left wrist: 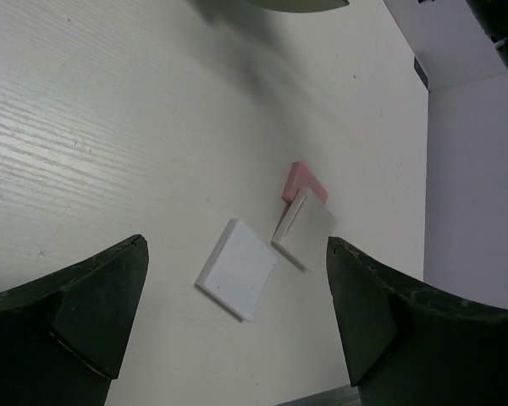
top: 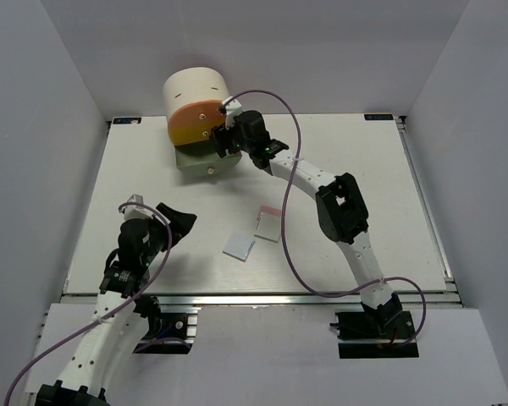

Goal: Organize the makeup

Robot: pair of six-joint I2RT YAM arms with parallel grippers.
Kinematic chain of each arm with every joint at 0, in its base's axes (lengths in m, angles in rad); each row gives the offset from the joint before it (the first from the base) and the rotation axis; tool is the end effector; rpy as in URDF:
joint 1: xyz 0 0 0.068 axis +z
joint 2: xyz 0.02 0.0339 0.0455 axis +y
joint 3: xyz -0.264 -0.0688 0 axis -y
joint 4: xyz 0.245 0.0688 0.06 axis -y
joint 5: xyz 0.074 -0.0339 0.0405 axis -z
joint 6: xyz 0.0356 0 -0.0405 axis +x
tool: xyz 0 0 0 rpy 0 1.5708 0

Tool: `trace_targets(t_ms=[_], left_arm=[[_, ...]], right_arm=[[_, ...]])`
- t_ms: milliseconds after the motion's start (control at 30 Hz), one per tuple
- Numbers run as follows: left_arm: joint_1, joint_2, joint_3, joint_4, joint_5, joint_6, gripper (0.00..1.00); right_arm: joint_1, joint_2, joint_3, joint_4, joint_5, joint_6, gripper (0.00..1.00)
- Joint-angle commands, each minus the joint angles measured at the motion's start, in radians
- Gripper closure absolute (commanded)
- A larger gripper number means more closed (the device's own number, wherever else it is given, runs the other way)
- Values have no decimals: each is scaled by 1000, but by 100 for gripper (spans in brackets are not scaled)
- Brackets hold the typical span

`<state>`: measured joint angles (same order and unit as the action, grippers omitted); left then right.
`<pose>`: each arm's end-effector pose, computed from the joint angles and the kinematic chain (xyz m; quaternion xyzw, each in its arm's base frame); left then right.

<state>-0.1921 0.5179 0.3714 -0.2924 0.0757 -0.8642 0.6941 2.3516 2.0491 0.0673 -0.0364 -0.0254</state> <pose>0.1378 -0.0295 0.2213 -0.2590 0.8030 -0.2976 0.4467 0.4328 0.3619 0.2598 -0.2869 0.7308 0.2167 0.5802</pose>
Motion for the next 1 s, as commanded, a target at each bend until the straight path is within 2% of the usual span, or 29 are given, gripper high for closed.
trace_targets(t_ms=[0,33,67,233,267,500,667,733,767,867,967], left_arm=[[-4,-1,-6,21,58,24,5],[-3,2,-8,44,70,27,5],[-4,7,-8,58,85,31,5],[-4,86,14,93,160,68,5],[-4,99,17,95,168,73,5],[-20,168,18,96,196,79,5],[-85,208,35,76,153,100,5],[-125,229,55,65,122,120,5],[-166,257,67,59,89,132,5],[-246,309,86,55,36,137,5],[-315,404,130,38,-43,108,5]], right_arm=[[1,3,65,129,32,41,79],[2,11,65,131,29,41,73],[2,14,60,134,27,41,58],[2,2,28,137,-11,32,24],[1,-5,16,135,-17,32,11],[-11,-96,-46,123,-63,-5,11],[-42,-164,-40,22,-115,-10,11],[-77,-230,-75,-32,-187,-25,11],[-96,-282,-95,-50,-297,-36,11],[-185,-369,-226,-67,-471,-31,11],[-254,-503,-400,-124,-508,-62,14]])
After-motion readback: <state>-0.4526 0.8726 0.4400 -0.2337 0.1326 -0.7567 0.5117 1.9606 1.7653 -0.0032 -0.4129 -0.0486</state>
